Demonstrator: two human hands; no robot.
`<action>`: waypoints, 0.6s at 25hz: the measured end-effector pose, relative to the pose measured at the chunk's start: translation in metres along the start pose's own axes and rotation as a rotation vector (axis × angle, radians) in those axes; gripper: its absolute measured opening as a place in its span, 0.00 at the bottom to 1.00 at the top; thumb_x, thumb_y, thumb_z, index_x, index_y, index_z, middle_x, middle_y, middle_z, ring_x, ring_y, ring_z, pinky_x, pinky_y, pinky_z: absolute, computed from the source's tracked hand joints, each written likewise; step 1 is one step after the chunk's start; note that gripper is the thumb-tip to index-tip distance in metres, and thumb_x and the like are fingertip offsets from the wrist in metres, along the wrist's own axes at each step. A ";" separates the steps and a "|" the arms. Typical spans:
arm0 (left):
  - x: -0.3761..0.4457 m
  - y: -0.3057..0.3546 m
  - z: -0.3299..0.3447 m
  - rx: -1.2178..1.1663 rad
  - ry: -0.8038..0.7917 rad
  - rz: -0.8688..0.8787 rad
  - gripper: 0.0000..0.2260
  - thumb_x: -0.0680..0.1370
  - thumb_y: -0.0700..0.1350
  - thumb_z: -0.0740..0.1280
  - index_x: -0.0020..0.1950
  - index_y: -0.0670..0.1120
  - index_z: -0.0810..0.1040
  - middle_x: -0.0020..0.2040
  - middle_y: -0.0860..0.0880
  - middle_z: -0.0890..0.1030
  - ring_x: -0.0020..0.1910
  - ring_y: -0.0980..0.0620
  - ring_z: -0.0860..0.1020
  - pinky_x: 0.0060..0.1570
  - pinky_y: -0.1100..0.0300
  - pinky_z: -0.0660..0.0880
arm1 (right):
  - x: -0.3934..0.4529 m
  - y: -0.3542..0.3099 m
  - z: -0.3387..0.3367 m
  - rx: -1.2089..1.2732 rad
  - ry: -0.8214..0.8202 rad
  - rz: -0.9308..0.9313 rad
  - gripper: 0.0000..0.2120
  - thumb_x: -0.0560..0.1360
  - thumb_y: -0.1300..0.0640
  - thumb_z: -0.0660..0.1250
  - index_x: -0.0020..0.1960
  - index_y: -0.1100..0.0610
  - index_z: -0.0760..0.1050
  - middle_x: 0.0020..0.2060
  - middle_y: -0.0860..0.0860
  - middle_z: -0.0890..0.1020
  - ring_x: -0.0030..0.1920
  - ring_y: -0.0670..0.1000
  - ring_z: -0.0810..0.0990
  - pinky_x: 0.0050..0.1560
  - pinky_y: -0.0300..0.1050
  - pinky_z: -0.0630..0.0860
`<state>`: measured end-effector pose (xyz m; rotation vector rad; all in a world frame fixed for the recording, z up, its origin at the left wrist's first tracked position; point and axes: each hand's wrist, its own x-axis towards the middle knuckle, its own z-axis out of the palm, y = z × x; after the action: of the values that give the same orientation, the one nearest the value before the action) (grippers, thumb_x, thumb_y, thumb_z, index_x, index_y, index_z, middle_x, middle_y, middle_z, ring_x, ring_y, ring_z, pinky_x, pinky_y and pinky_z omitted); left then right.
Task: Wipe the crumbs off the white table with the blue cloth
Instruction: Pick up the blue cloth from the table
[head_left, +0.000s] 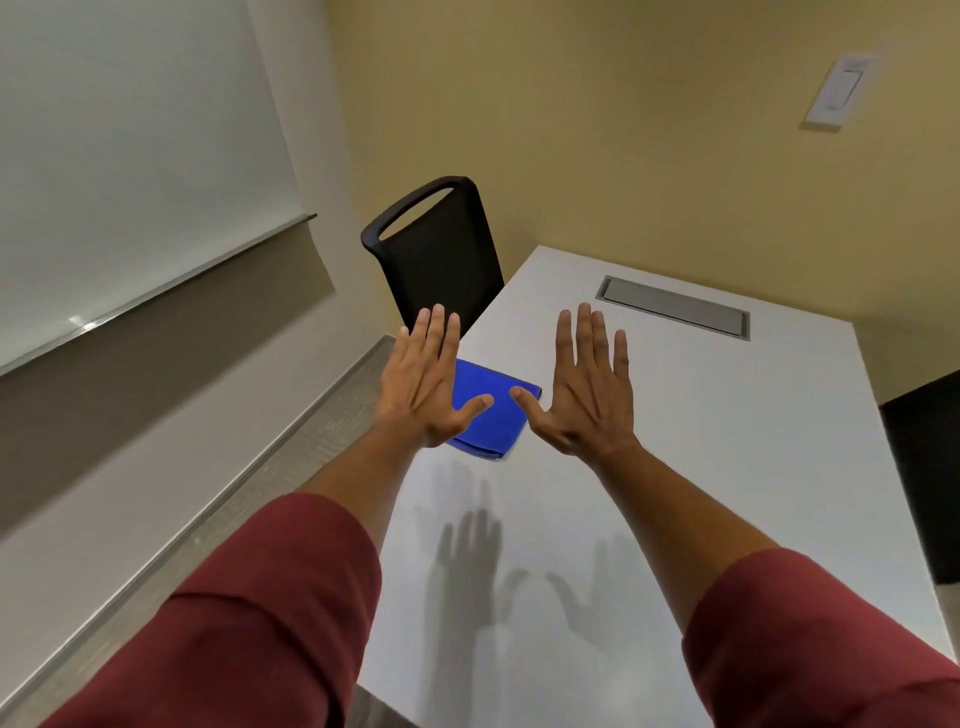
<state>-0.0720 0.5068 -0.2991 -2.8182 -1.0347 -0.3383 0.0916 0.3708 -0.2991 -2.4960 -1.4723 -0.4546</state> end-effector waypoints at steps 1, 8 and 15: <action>0.010 -0.006 0.011 -0.014 -0.016 0.015 0.47 0.73 0.73 0.46 0.80 0.42 0.38 0.81 0.41 0.40 0.79 0.43 0.39 0.77 0.45 0.43 | 0.007 0.000 0.011 -0.007 -0.022 0.014 0.49 0.73 0.28 0.51 0.80 0.59 0.41 0.80 0.60 0.43 0.80 0.59 0.41 0.78 0.61 0.41; 0.073 -0.061 0.088 -0.084 -0.128 0.160 0.47 0.73 0.73 0.47 0.80 0.42 0.39 0.81 0.41 0.42 0.80 0.43 0.42 0.77 0.46 0.44 | 0.052 -0.015 0.078 -0.043 -0.124 0.155 0.49 0.73 0.28 0.50 0.80 0.59 0.41 0.80 0.60 0.44 0.80 0.59 0.40 0.78 0.61 0.42; 0.128 -0.092 0.156 -0.122 -0.214 0.242 0.47 0.74 0.73 0.49 0.80 0.41 0.43 0.81 0.40 0.47 0.80 0.42 0.46 0.77 0.46 0.48 | 0.086 -0.019 0.140 -0.005 -0.230 0.259 0.46 0.76 0.33 0.56 0.80 0.59 0.42 0.80 0.59 0.47 0.80 0.59 0.44 0.78 0.58 0.41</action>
<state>-0.0103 0.6857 -0.4149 -3.1000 -0.7136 -0.0778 0.1356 0.4961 -0.3973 -2.7668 -1.1908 -0.1299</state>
